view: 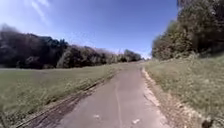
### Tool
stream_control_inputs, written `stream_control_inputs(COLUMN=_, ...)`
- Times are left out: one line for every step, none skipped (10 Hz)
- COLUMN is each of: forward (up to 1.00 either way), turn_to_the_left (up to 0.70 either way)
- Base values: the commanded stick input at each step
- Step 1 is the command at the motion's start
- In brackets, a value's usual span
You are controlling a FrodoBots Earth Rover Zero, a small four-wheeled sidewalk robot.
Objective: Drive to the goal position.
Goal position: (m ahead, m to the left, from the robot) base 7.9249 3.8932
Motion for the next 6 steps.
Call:
stream_control_inputs(forward=0.85, turn_to_the_left=0.00)
stream_control_inputs(forward=0.85, turn_to_the_left=0.00)
stream_control_inputs(forward=0.85, turn_to_the_left=0.00)
stream_control_inputs(forward=0.85, turn_to_the_left=-0.12)
stream_control_inputs(forward=0.85, turn_to_the_left=-0.24)
stream_control_inputs(forward=0.85, turn_to_the_left=-0.06)
